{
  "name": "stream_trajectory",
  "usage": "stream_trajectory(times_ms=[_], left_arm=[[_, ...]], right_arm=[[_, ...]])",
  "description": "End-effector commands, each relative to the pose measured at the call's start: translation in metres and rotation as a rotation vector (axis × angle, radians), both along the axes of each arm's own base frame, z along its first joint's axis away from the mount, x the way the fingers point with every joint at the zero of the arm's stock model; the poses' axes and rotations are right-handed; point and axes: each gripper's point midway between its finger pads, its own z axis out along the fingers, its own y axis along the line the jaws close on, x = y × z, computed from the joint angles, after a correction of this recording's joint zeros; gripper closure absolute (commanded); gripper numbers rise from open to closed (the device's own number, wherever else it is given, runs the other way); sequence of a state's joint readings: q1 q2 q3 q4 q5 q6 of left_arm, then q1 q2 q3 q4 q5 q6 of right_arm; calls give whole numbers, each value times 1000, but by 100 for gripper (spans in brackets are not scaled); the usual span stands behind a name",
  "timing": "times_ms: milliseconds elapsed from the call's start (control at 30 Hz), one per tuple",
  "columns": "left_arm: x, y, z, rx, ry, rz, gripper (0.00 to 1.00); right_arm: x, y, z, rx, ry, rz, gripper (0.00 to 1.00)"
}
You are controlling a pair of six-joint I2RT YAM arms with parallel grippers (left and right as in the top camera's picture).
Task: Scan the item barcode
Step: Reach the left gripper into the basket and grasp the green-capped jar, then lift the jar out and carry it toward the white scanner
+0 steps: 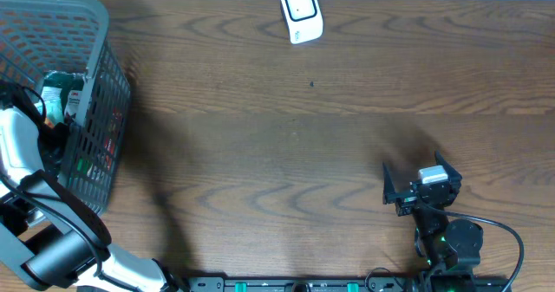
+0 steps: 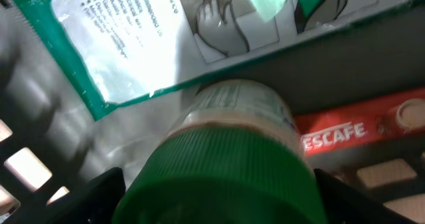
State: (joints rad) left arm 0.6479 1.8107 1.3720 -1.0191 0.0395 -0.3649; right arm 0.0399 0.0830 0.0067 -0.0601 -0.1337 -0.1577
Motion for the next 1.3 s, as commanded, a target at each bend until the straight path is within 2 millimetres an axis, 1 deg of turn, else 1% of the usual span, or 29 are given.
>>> stream_trajectory(times_ms=[0, 133, 200, 267, 300, 367, 400, 467, 533, 567, 633, 700, 733, 800, 900, 933, 967, 1000, 1033, 1067, 1133, 1200, 1233, 1267], left_arm=[[0, -2, -9, -11, -7, 14, 16], [9, -4, -9, -34, -53, 11, 22], [17, -4, -2, -42, -87, 10, 22], [24, 2, 11, -14, -121, -3, 26], [28, 5, 23, 9, -149, -16, 30], [33, 9, 42, 46, -196, -18, 31], [36, 11, 56, 74, -232, -20, 31], [39, 14, 78, 122, -287, -23, 32], [41, 19, 108, 190, -352, -22, 32], [41, 25, 138, 263, -399, -17, 34], [41, 30, 178, 345, -466, -11, 35], [39, 28, 223, 405, -546, -12, 36], [38, 26, 240, 425, -575, -16, 36], [39, 12, 282, 462, -654, -45, 36], [43, -15, 321, 474, -735, -109, 37], [44, -25, 331, 475, -754, -133, 37], [47, -43, 344, 471, -784, -181, 37], [48, -55, 351, 465, -801, -212, 37], [50, -67, 357, 458, -818, -246, 37], [51, -84, 362, 441, -832, -290, 37], [53, -113, 365, 402, -841, -366, 38], [54, -150, 358, 339, -831, -468, 38], [55, -165, 353, 310, -818, -511, 39], [55, -187, 345, 269, -797, -572, 40]], right_arm=[[0, -1, -1, 14, 3, -7, 1], [0, -1, -1, 14, 3, -7, 1], [0, -1, -1, 14, 3, -7, 1], [0, -1, 0, 14, 3, -7, 1], [0, -1, 0, 14, 3, -7, 1], [0, -1, 0, 14, 3, -7, 1], [0, -1, 0, 14, 3, -7, 1], [0, -1, -1, 14, 3, -7, 1], [0, -1, 0, 14, 3, -7, 1], [0, -1, 0, 14, 3, -7, 1], [0, -1, 0, 14, 3, -7, 1], [0, -1, 0, 14, 3, -7, 1], [0, -1, 0, 14, 3, -7, 1], [0, -1, 0, 14, 3, -7, 1], [0, -1, 0, 14, 3, -7, 1], [0, -1, 0, 14, 3, -7, 1], [0, -1, 0, 14, 3, -7, 1], [0, -1, 0, 14, 3, -7, 1], [0, -1, -1, 14, 3, -7, 1], [0, -1, 0, 14, 3, -7, 1], [0, -1, 0, 14, 3, -7, 1], [0, -1, 0, 14, 3, -7, 1], [0, -1, 0, 14, 3, -7, 1], [0, -1, 0, 14, 3, -7, 1]])
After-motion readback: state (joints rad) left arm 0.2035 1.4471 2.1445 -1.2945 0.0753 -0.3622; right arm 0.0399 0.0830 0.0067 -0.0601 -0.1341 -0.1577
